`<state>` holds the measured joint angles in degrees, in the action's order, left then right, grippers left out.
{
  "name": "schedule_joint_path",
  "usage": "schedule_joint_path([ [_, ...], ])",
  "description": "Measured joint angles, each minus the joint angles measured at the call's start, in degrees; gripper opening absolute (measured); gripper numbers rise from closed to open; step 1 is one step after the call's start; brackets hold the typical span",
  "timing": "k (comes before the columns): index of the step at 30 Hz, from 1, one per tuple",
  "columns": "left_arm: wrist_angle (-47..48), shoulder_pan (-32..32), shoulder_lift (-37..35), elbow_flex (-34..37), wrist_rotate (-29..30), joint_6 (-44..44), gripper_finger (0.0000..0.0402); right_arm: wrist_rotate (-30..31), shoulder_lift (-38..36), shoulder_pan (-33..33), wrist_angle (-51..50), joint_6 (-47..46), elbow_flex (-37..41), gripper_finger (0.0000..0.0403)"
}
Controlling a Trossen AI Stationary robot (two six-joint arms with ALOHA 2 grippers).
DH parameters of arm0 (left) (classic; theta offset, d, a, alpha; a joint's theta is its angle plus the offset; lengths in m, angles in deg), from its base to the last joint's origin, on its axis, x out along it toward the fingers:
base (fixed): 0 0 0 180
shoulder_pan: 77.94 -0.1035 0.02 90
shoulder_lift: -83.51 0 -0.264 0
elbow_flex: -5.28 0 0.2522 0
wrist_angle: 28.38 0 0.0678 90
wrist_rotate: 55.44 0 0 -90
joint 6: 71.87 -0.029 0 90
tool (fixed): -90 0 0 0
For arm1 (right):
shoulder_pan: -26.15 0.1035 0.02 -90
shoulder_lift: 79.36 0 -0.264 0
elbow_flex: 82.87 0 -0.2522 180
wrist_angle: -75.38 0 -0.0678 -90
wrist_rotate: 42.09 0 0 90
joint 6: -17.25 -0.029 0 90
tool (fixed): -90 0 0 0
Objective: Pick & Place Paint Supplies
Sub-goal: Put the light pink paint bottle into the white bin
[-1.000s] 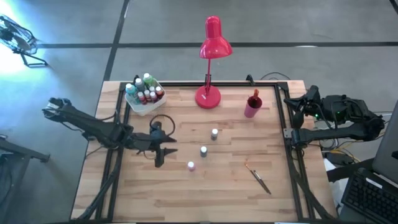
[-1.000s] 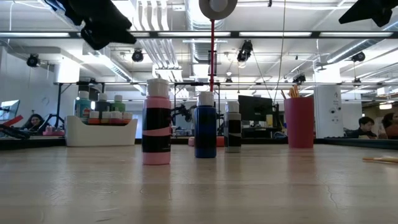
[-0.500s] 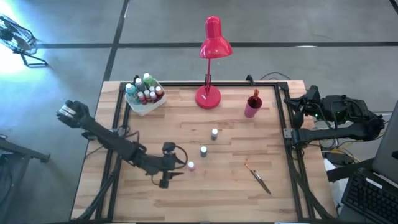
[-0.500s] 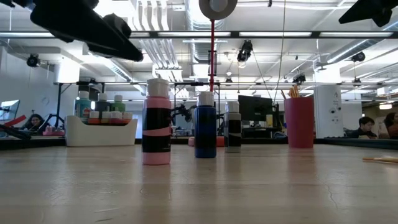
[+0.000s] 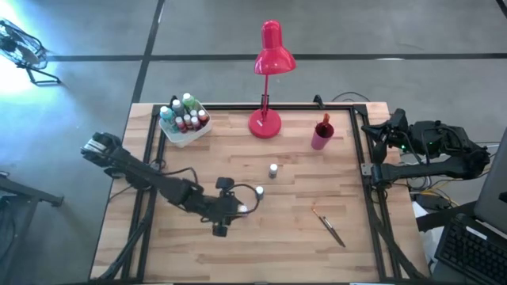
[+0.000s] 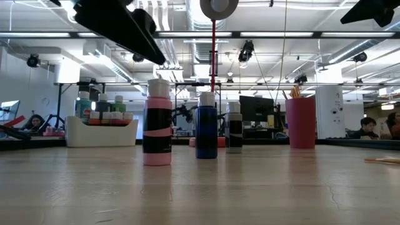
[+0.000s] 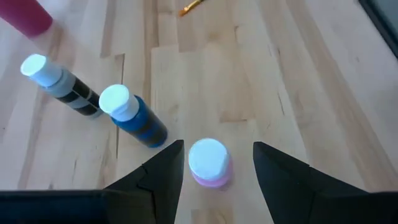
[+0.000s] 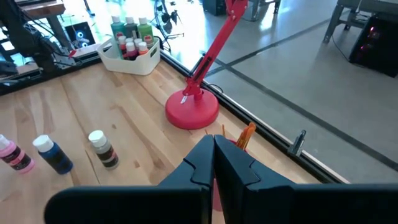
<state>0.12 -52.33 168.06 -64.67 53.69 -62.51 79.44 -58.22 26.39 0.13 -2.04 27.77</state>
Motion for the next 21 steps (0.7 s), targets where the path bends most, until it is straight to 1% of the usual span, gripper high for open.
schedule_joint_path([
  [6,3.4,-1.9,3.2,-4.2,-3.8,-0.4,0.0197,0.0,0.0,0.0,0.0,0.0,0.0,0.0008],
  [10,6.9,-2.8,4.6,-6.2,-4.2,-0.4,0.0197,0.0,0.0,0.0,0.0,0.0,0.0,0.0008],
  [14,7.8,-4.1,5.5,-6.5,-5.3,-0.3,0.0197,0.0,0.0,0.0,0.0,0.0,0.0,0.0008],
  [18,8.0,-5.1,5.8,-6.5,-8.4,0.6,0.0197,0.0,0.0,0.0,0.0,0.0,0.0,0.0008],
  [21,8.1,-5.3,5.8,-6.5,-9.4,0.9,0.0197,0.0,0.0,0.0,0.0,0.0,0.0,0.0008],
])
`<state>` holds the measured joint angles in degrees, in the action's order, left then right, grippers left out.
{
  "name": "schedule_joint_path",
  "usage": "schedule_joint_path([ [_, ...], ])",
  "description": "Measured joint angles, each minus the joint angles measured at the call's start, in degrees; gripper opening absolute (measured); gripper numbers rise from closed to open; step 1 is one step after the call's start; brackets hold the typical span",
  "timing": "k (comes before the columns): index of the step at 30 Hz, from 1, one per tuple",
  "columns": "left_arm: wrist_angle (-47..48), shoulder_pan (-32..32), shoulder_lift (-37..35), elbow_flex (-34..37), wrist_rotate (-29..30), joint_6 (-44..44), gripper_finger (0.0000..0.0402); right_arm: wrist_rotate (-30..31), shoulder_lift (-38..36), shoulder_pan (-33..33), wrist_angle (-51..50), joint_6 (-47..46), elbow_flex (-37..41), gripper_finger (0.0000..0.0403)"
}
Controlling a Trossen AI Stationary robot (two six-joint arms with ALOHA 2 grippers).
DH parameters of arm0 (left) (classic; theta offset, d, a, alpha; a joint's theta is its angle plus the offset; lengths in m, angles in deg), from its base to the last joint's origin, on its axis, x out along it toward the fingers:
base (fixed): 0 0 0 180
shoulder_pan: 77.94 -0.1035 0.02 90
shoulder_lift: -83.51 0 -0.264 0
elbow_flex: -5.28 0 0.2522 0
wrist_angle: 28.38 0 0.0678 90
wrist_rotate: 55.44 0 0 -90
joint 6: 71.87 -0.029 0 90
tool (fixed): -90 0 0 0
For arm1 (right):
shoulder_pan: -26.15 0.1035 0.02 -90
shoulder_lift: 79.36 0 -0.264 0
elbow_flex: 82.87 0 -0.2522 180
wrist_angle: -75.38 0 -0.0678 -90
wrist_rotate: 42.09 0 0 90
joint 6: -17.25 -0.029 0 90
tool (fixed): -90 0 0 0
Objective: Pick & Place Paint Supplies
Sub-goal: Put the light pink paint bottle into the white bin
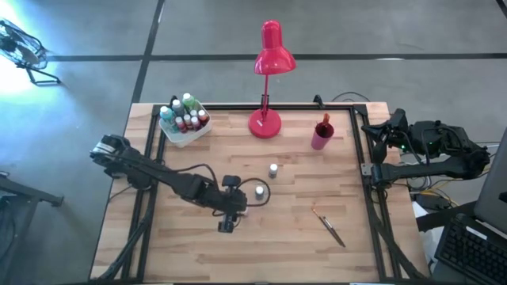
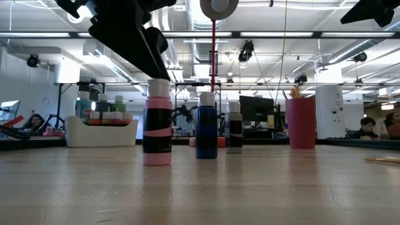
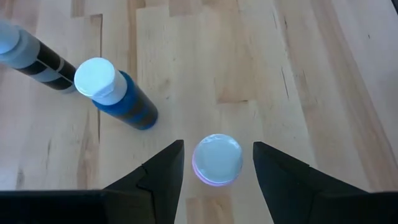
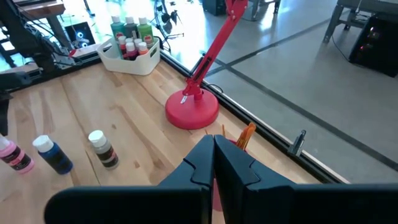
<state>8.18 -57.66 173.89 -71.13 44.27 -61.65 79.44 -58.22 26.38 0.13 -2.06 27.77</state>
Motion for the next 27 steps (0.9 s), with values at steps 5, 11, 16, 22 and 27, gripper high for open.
schedule_joint_path([
  [5,-0.1,-0.2,0.3,0.0,-0.2,0.3,0.0197,0.0,0.0,0.0,0.0,0.0,0.0,0.0008],
  [11,-0.3,-0.3,2.7,0.0,-0.7,0.4,0.0197,0.0,0.0,0.0,0.0,0.0,0.0,0.0008],
  [16,-1.4,-0.3,4.0,0.0,-1.0,-0.1,0.0197,0.0,0.0,0.0,0.0,0.0,0.0,0.0008],
  [22,-1.6,-0.5,3.8,0.0,-1.0,-0.3,0.0197,0.0,0.0,0.0,0.0,0.0,0.0,0.0008],
  [27,-1.6,-0.8,3.6,0.0,-0.9,-0.3,0.019,0.0,0.0,0.0,0.0,0.0,0.0,0.0008],
])
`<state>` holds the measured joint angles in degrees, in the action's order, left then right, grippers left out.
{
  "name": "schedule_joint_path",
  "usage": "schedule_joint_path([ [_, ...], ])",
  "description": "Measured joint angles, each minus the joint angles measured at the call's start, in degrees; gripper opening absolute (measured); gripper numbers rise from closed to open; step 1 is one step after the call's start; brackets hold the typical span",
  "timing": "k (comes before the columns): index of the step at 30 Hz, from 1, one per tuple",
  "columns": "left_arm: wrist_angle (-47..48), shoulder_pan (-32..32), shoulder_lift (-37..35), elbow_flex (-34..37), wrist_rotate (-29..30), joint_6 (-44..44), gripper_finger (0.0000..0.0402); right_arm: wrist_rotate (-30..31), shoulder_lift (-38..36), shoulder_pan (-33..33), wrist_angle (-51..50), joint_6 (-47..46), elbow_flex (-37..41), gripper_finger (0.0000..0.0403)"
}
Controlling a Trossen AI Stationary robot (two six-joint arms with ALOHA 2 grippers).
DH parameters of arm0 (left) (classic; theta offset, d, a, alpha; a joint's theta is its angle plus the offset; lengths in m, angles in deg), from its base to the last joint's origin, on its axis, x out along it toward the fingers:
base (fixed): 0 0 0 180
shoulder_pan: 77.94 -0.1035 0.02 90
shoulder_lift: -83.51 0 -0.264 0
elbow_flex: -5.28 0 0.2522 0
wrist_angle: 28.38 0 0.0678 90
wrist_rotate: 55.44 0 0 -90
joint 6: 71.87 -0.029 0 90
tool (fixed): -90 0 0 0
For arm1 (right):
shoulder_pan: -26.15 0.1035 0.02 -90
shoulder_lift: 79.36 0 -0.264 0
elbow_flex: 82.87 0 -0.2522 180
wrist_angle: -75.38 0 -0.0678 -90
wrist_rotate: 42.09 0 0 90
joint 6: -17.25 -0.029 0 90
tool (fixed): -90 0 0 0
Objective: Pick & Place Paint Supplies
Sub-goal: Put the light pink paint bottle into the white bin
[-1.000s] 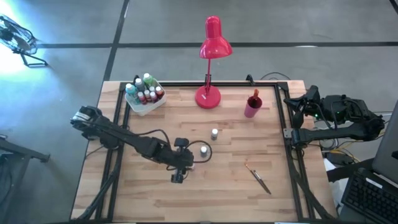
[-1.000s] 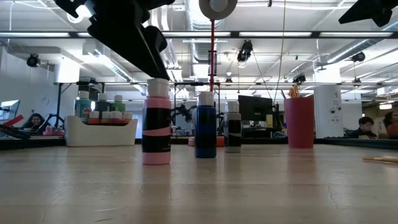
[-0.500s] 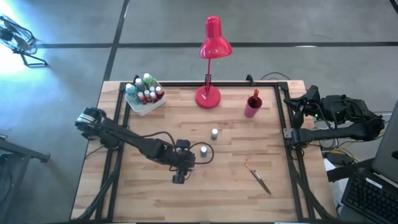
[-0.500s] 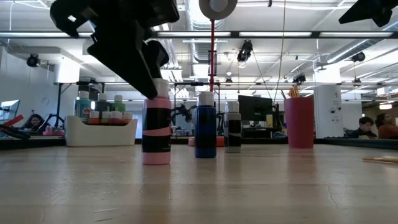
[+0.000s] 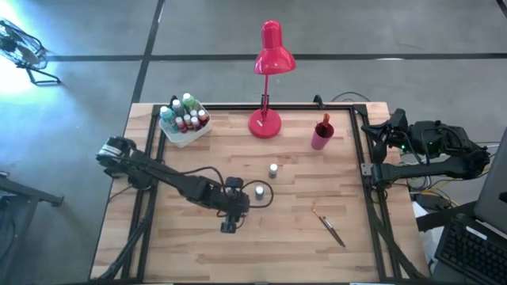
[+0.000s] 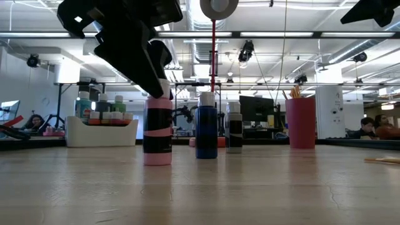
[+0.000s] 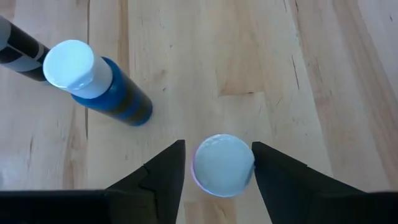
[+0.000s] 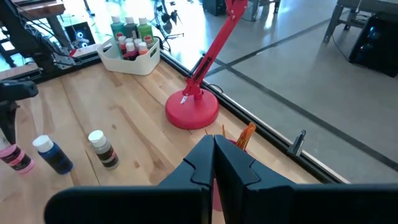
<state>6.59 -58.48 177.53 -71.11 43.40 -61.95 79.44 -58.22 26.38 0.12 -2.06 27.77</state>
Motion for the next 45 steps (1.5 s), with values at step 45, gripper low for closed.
schedule_joint_path([
  [45,27.4,-27.8,-46.5,16.7,28.1,20.6,0.012,0.0,0.0,0.0,0.0,0.0,0.0,0.0008],
])
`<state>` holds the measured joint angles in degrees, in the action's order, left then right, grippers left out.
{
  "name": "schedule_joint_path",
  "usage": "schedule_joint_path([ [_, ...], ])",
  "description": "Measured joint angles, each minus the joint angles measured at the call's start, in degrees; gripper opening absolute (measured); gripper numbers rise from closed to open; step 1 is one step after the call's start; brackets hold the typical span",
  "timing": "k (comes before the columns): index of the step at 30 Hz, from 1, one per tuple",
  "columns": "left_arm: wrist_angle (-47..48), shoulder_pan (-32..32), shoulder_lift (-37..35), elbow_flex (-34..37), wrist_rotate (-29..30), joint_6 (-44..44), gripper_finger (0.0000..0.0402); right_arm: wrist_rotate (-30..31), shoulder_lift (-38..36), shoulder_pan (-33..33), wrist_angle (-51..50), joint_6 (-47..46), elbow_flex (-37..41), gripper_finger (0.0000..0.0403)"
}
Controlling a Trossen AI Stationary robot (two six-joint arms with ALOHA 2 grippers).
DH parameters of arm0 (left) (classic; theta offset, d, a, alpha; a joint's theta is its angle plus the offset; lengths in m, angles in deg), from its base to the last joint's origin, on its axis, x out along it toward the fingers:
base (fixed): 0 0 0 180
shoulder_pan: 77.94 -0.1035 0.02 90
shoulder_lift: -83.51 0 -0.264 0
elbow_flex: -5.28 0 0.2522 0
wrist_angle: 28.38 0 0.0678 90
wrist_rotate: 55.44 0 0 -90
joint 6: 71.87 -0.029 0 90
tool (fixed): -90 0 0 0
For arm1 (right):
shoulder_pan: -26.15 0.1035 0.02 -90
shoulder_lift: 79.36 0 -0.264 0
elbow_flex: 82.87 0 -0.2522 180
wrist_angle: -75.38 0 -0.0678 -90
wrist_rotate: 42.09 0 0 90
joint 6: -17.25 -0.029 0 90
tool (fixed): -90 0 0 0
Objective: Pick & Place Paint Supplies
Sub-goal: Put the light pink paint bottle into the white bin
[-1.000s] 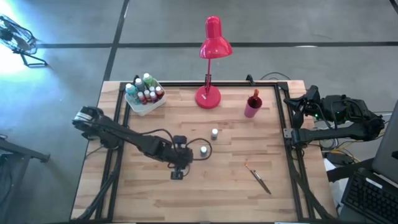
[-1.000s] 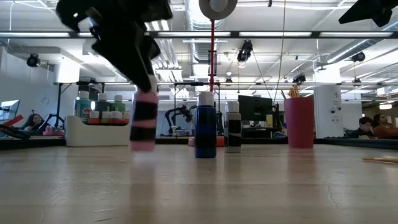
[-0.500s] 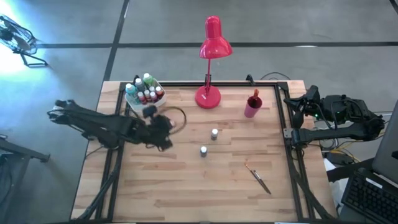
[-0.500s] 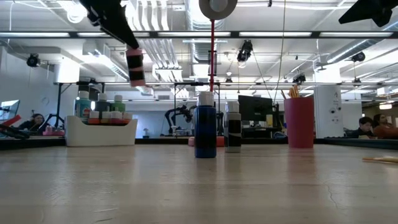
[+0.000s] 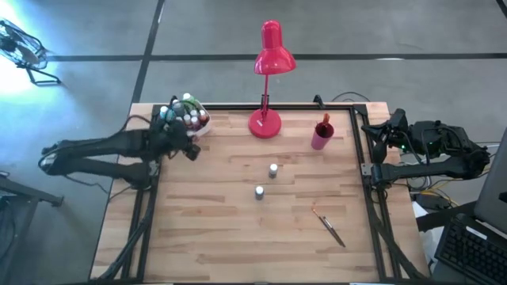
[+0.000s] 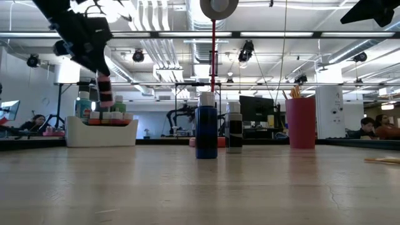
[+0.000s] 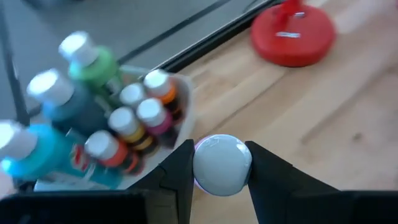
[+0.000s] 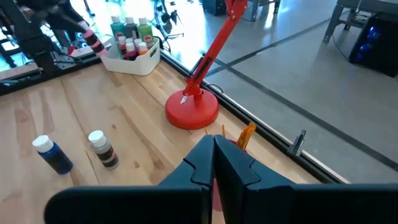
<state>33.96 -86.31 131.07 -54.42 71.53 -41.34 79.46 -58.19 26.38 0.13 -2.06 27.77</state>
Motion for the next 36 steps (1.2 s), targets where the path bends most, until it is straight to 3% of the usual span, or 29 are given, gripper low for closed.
schedule_joint_path([
  [8,-2.5,-14.5,-1.5,3.3,-4.1,-5.5,0.012,0.0,0.0,0.0,0.0,0.0,0.0,0.0008],
  [14,-8.6,-21.3,-0.1,4.9,-9.4,-11.2,0.012,0.0,0.0,0.0,0.0,0.0,0.0,0.0008],
  [25,-11.0,-27.9,5.0,5.0,-9.5,-16.0,0.012,0.0,0.0,0.0,0.0,0.0,0.0,0.0008],
  [36,-15.9,-28.8,11.7,5.0,-10.7,-15.5,0.012,0.0,0.0,0.0,0.0,0.0,0.0,0.0008],
])
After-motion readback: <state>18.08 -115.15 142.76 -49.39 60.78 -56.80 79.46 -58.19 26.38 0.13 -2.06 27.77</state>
